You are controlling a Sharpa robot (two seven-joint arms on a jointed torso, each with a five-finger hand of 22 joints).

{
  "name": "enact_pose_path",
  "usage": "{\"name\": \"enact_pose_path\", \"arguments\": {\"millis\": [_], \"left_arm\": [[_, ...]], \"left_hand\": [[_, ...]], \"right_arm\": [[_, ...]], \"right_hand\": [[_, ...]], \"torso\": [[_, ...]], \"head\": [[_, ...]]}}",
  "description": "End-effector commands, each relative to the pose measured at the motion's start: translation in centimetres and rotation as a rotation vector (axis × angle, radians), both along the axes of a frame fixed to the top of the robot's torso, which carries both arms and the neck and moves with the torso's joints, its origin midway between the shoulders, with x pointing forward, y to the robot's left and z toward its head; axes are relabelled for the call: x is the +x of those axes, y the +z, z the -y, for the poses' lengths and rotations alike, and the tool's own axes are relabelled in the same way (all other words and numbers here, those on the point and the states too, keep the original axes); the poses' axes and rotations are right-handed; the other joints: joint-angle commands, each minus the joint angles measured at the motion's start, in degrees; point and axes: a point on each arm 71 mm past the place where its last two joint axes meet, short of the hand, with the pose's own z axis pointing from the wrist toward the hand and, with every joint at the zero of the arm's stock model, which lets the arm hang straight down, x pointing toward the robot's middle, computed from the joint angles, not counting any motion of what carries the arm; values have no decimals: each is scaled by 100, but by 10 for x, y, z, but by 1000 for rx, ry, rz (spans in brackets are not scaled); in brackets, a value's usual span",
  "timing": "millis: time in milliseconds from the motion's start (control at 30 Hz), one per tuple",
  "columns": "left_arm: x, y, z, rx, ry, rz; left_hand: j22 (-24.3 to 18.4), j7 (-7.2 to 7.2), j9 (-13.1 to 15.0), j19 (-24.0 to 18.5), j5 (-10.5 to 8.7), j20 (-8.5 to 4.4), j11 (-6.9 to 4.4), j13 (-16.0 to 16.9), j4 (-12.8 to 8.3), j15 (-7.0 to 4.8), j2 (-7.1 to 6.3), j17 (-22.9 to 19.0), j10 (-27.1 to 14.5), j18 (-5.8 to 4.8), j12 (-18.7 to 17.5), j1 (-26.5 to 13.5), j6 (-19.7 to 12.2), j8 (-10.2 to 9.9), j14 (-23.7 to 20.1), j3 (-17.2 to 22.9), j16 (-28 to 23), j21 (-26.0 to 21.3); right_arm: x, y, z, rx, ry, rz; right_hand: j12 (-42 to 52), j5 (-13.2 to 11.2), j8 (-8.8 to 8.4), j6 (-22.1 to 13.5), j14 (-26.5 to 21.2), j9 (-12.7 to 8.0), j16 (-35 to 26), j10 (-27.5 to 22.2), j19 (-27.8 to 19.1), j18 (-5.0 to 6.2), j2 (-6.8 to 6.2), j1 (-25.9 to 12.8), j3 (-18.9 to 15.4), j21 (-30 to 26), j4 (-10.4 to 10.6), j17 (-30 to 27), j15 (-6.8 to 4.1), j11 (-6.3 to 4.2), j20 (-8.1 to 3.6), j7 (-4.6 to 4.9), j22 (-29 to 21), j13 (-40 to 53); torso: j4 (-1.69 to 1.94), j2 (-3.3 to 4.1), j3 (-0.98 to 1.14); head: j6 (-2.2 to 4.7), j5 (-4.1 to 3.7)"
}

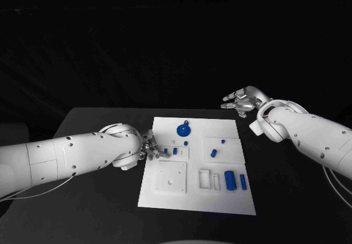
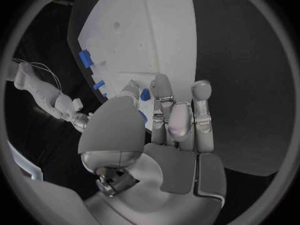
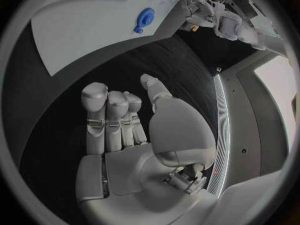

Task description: Assemble the parts on the task board

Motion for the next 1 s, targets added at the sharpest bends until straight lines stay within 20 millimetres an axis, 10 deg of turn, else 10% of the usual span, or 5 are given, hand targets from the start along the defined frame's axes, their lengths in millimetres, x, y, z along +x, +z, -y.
{"name": "enact_pose_path", "arguments": {"millis": [33,200,467,733,1000], "left_arm": [[-2,1,0,-7,-12,1],[-10,1,-4,-43,-22,-22],[-19,25,-6,-232,-102,58],[-10,73,4,-396,-267,402],[2,91,27,-411,-396,568]], "left_hand": [[155,19,-30,-8,-19,-39,18,-15,0,3,-65,-32,289,-110,-46,21,-69,-21,-31,-40,-64,-67],[50,173,-985,-173,225,-177,95,-75,-413,-5,96,-668,260,-261,-468,268,-585,88,-239,-51,-500,-575],[-329,572,-3029,-671,1665,-7,359,-700,-1572,234,784,-1811,-677,-312,-1896,1345,-1314,-42,-1217,-17,-1562,-1413],[-1093,706,-4773,-709,641,281,627,-1263,-1950,477,910,-2711,-820,-133,-3228,1668,-1179,-67,-1236,394,-2955,-2340],[-1085,784,-5356,-642,602,304,774,-1282,-2150,536,922,-2778,-1190,-69,-3308,1812,-1338,-67,-1206,479,-3123,-2452]], "right_arm": [[-1,-1,-1,-7,13,-5],[-1,-2,0,-8,11,-7],[-1,-4,3,-10,5,-8],[0,-4,5,-8,-1,2],[0,-3,7,34,-12,16]], "right_hand": [[1,29,-16,25,-9,-8,-33,-9,137,62,-15,-45,13,-21,-5,-4,-9,-14,14,12,498,-7],[1,29,-16,25,-9,-8,-33,-9,137,62,-15,-45,13,-21,-5,-4,-9,-14,14,12,498,-7],[-5,28,-14,31,-12,-5,-43,-13,137,62,-7,-40,7,-25,-8,-12,-9,-15,15,11,499,-12],[-353,15,-14,86,-81,-4,-203,-113,78,82,-16,-54,66,-374,-31,-131,-10,-29,16,-2,424,-297],[-2015,-20,-15,77,-598,-17,-1416,-346,-420,100,-20,-47,372,-2863,-151,-1257,51,-21,84,17,-576,-2038]], "torso": [[-1,-1,1],[5,-1,0],[6,-4,-3],[-9,5,0],[-17,7,-6]], "head": [[8,-5],[19,-24],[37,-73],[79,-79],[107,-86]]}}
